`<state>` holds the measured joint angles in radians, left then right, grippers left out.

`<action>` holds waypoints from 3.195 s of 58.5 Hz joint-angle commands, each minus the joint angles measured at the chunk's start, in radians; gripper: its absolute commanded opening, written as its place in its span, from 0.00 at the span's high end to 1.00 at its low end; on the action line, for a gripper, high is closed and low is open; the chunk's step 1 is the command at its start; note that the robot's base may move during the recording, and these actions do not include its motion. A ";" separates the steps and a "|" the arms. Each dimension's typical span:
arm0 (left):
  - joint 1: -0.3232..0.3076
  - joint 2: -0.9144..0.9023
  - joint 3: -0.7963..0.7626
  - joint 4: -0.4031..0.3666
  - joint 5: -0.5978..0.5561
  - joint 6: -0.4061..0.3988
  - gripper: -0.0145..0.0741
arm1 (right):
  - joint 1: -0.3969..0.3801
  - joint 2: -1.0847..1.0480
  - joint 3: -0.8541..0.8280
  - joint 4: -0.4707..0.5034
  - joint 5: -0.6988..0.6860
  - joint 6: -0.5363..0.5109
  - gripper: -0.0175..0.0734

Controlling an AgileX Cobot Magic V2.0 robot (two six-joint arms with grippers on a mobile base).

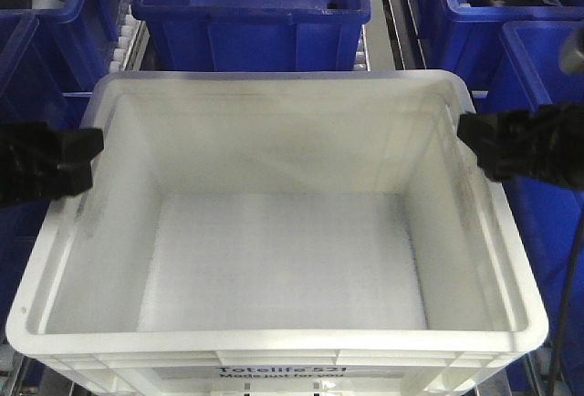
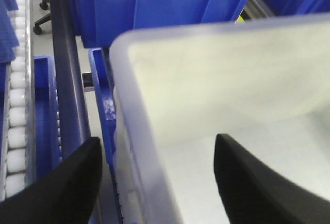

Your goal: Move bin from left to right shelf

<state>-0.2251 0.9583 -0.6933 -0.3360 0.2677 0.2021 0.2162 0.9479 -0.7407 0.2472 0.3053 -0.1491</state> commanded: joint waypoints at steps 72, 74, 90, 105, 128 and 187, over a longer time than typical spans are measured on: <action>-0.005 -0.824 0.338 0.016 0.018 0.002 0.48 | 0.003 -0.817 0.359 -0.036 0.017 -0.059 0.17; -0.005 -0.824 0.338 0.016 0.017 0.002 0.48 | 0.003 -0.817 0.359 -0.042 0.016 -0.059 0.17; -0.005 -0.824 0.338 0.016 0.020 0.002 0.48 | 0.003 -0.817 0.359 -0.047 0.021 -0.059 0.17; -0.005 -0.824 0.338 0.016 0.020 0.002 0.62 | 0.003 -0.817 0.359 -0.051 0.010 -0.059 0.37; -0.005 -0.824 0.338 0.016 0.062 0.002 0.85 | 0.003 -0.817 0.359 -0.047 0.031 -0.047 0.82; -0.006 -0.984 0.645 0.228 -0.322 -0.154 0.85 | 0.003 -0.820 0.359 -0.047 0.032 -0.047 0.82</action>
<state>-0.2251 -0.0107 -0.0533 -0.1121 0.0321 0.0645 0.2162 0.1203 -0.3552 0.2020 0.4085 -0.1981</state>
